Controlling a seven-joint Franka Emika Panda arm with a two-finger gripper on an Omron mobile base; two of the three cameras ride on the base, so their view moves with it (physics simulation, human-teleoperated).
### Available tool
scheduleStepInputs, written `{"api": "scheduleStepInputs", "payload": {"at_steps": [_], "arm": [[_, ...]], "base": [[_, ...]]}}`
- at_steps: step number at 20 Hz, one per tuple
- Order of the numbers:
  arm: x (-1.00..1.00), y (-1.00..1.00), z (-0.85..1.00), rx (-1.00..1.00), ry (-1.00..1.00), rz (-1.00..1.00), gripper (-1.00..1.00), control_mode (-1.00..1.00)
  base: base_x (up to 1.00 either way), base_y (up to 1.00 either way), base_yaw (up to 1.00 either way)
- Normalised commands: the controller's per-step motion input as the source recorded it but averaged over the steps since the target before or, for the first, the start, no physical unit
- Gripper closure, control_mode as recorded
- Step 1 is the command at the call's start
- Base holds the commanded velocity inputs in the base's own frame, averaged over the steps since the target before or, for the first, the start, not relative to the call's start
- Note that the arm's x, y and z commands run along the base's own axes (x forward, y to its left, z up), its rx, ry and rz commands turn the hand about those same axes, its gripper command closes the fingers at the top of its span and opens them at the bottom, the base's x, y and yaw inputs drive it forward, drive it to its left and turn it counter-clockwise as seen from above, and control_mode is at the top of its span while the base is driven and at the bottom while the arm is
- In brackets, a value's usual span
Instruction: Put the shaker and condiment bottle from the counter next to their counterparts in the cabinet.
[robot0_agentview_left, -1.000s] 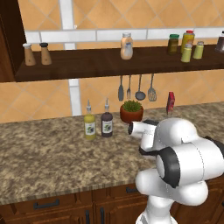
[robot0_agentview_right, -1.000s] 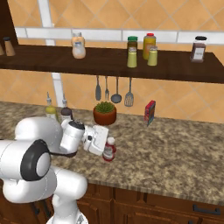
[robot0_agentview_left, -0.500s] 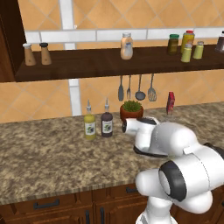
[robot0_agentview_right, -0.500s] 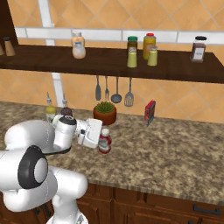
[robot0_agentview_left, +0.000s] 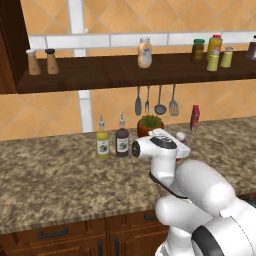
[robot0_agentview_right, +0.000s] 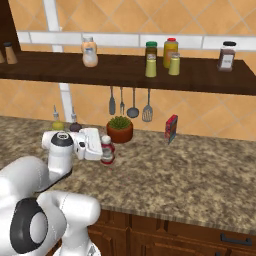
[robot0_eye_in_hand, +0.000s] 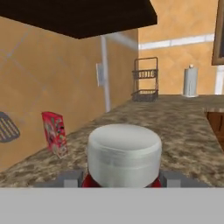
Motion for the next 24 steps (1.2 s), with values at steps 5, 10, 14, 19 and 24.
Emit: {"api": "scheduleStepInputs", "payload": {"at_steps": [5,10,14,19,24], "arm": [[0.08,0.29,0.24,0.00,0.00,0.39,1.00,-1.00],[0.03,0.29,0.21,0.00,0.00,0.37,1.00,-1.00],[0.00,0.35,0.40,-0.04,0.00,0.29,1.00,-1.00],[-0.01,0.43,0.51,-0.12,-0.02,0.17,1.00,-1.00],[-0.10,0.42,0.55,-0.14,-0.07,0.10,1.00,-1.00]], "base": [[0.00,0.00,0.00],[0.00,0.00,0.00],[0.00,0.00,0.00],[0.00,0.00,0.00],[0.00,0.00,0.00]]}}
